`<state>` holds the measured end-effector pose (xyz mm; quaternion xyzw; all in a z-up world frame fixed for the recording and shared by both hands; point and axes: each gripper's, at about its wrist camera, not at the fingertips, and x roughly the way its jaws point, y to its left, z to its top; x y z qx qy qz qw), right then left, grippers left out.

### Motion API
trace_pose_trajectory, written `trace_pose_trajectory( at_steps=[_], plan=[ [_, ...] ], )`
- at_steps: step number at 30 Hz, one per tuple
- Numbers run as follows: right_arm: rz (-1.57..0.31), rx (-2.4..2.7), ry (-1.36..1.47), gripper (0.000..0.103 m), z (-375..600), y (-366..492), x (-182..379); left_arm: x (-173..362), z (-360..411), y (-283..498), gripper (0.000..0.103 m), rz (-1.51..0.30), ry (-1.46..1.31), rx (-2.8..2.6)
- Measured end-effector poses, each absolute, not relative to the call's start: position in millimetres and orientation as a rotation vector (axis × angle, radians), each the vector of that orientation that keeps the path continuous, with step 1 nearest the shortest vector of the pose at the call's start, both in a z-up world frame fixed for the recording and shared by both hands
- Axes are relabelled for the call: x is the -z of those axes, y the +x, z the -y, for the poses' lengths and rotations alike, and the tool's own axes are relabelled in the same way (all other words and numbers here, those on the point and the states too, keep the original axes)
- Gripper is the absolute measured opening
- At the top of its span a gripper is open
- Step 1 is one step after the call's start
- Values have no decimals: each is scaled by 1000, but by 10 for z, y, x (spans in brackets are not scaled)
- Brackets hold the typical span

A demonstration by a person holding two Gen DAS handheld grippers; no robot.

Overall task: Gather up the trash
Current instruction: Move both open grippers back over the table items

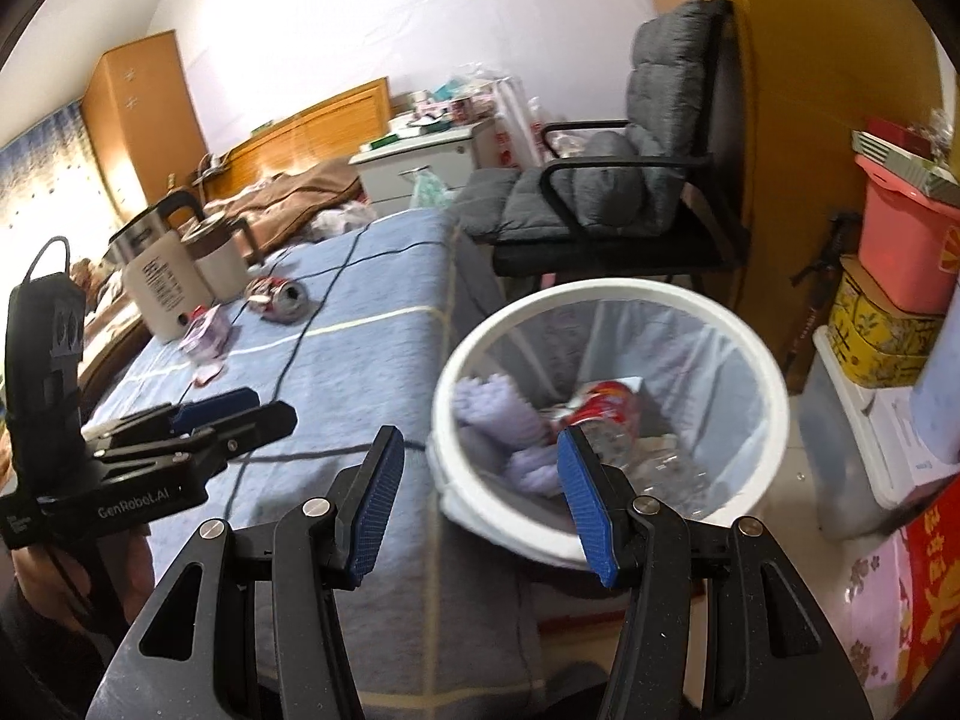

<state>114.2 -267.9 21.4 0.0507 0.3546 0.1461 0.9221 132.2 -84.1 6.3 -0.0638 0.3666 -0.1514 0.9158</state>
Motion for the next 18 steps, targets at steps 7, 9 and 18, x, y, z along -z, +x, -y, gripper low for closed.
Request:
trace_pose_trajectory(
  at_steps=[7, 9, 18],
  plan=[
    [-748, -361, 63, 54, 2403, 1050, -170, -77, 620, 1125, 60, -734, -131, 260],
    [-750, -374, 54, 54, 2335, 1030, -164, -69, 558, 1076, 60, -732, -132, 246],
    [-743, -414, 38, 54, 2118, 998, -187, -78, 266, 895, 60, -719, -145, 175]
  ],
)
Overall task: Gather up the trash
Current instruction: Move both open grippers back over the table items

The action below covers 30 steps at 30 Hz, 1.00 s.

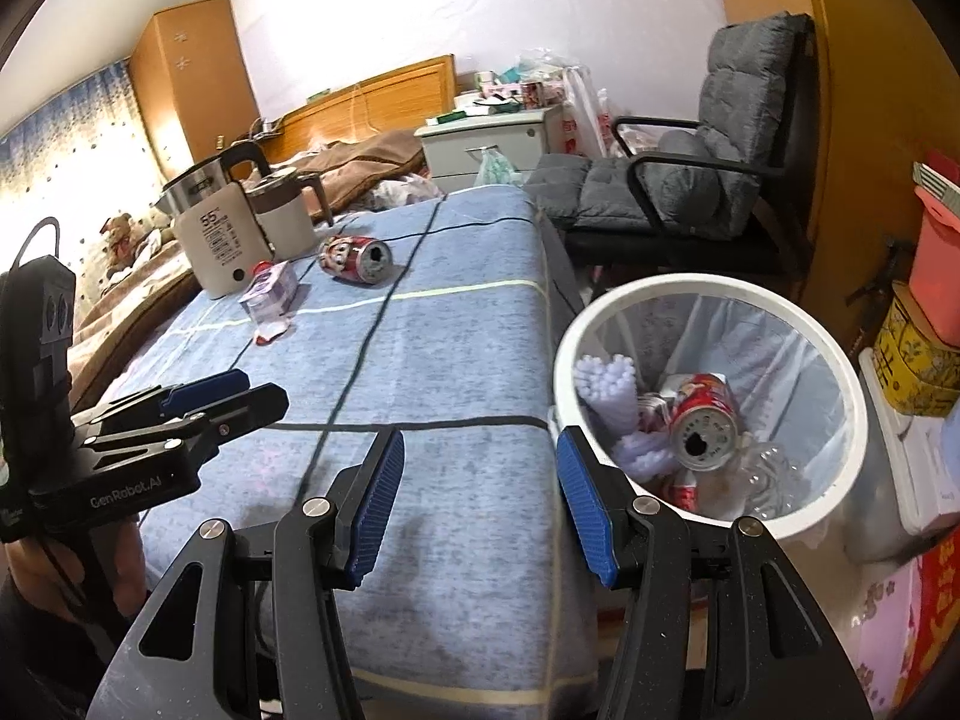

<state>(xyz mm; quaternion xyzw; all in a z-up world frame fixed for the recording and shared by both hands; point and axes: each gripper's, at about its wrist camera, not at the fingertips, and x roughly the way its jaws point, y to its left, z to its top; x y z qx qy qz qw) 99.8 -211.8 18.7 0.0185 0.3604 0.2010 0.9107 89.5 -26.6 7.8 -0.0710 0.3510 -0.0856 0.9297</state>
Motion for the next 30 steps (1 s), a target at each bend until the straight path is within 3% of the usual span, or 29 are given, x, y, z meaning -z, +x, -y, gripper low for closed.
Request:
trace_pose_trajectory(
  at_steps=[30],
  plan=[
    [-771, -592, -94, 54, 1237, 1512, -172, -59, -759, 1041, 60, -705, -197, -72]
  ],
)
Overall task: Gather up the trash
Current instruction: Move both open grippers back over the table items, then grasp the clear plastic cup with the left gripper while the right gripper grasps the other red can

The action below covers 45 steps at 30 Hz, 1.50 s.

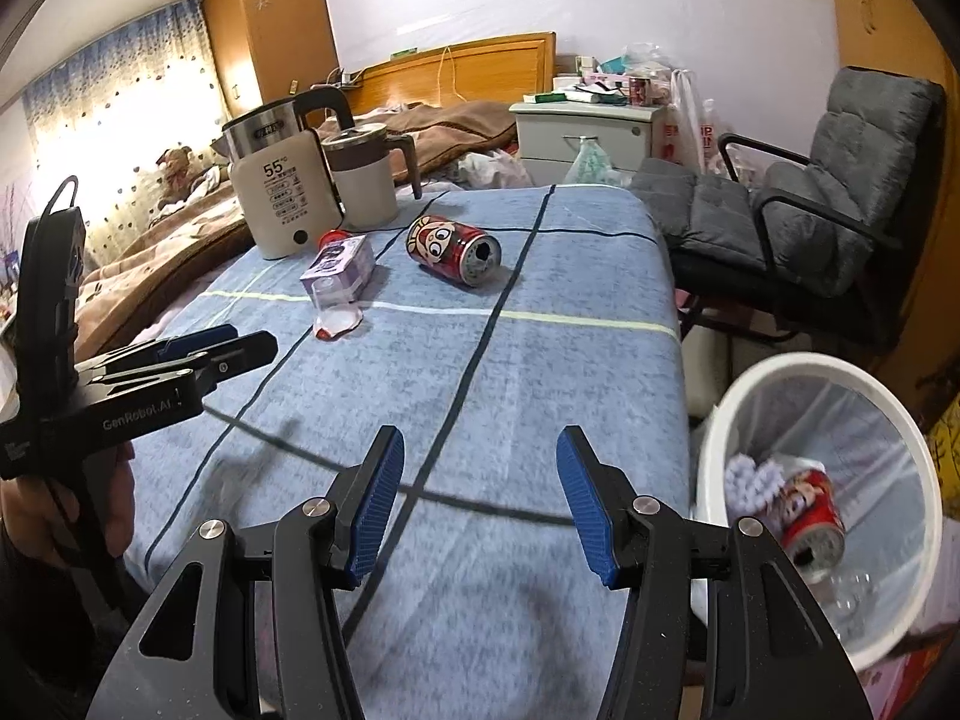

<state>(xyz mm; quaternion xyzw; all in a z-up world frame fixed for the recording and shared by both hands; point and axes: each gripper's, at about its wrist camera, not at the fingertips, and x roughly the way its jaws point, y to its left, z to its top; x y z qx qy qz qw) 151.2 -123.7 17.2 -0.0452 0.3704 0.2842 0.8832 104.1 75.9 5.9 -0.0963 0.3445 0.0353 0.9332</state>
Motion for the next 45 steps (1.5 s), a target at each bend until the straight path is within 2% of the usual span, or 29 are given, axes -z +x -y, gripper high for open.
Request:
trace_pose_trajectory(
  at_steps=[21, 33, 45],
  plan=[
    [-760, -699, -237, 59, 431, 2621, -33, 270, -1151, 1861, 60, -788, -241, -125],
    [-783, -766, -289, 60, 87, 3342, 169, 429, -1275, 1981, 60, -820, -297, -108],
    [-823, -855, -357, 61, -243, 3485, 309, 450, -1304, 1995, 60, -814, -322, -91]
  ],
)
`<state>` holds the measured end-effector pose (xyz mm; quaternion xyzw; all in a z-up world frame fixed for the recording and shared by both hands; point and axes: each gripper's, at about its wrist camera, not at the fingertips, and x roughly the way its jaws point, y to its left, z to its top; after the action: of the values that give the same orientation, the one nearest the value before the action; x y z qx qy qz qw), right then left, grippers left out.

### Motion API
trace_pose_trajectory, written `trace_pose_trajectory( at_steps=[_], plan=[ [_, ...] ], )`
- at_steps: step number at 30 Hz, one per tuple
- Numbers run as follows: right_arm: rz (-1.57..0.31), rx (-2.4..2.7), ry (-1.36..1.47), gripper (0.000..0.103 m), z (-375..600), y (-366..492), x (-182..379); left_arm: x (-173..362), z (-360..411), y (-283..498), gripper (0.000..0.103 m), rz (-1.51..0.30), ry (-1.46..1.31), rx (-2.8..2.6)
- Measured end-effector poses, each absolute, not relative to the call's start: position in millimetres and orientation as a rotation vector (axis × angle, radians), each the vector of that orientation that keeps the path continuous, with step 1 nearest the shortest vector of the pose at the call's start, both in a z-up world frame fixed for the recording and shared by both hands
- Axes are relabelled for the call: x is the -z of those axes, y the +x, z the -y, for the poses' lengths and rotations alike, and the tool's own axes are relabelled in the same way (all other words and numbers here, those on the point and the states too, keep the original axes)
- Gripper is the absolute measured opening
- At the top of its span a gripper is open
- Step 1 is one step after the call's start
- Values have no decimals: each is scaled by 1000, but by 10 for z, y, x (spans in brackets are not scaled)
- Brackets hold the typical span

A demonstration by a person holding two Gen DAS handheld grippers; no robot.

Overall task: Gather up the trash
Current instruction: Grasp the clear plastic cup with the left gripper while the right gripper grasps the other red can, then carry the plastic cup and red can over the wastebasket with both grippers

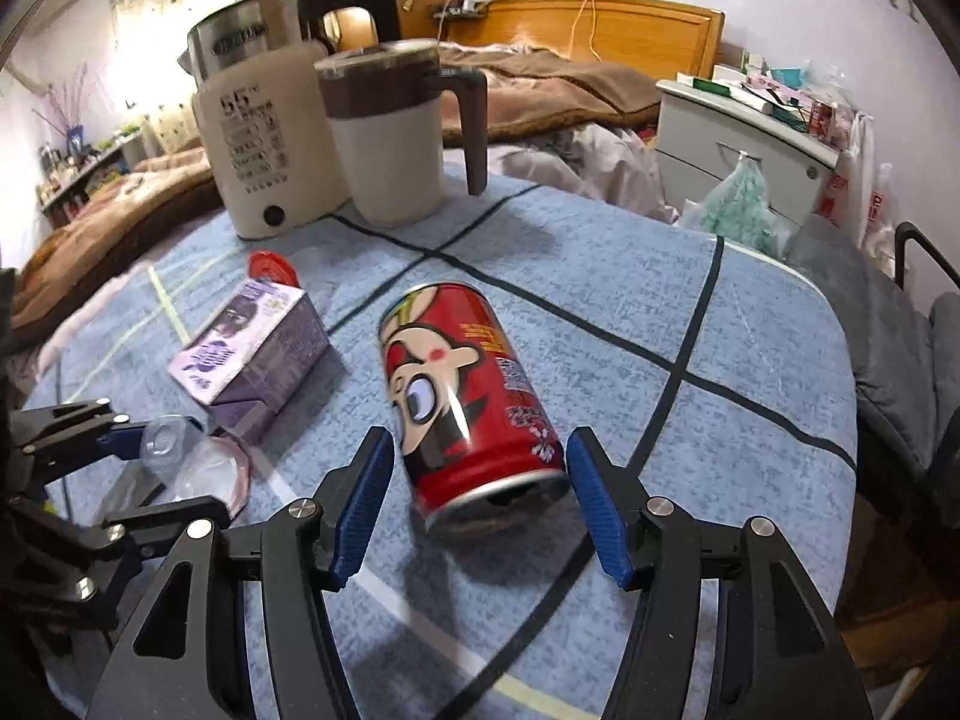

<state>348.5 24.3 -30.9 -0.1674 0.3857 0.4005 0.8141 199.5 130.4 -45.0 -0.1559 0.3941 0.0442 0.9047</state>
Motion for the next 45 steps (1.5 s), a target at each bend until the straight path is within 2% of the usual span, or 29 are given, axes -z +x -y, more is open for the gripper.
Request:
trace_pose_trajectory(
  at_steps=[3, 6, 20, 45],
  plan=[
    [-846, -847, -309, 58, -258, 3472, 312, 450, -1311, 1987, 57, -813, -324, -92],
    [-848, -833, -275, 57, -232, 3412, 291, 455, -1316, 1993, 44, -815, -328, -91],
    [-854, -712, -113, 56, 365, 2857, 187, 356, -1122, 1800, 43, -800, -283, -56],
    [-781, -602, -19, 56, 1377, 1583, -165, -27, -391, 1084, 43, -757, -210, 61]
  ],
)
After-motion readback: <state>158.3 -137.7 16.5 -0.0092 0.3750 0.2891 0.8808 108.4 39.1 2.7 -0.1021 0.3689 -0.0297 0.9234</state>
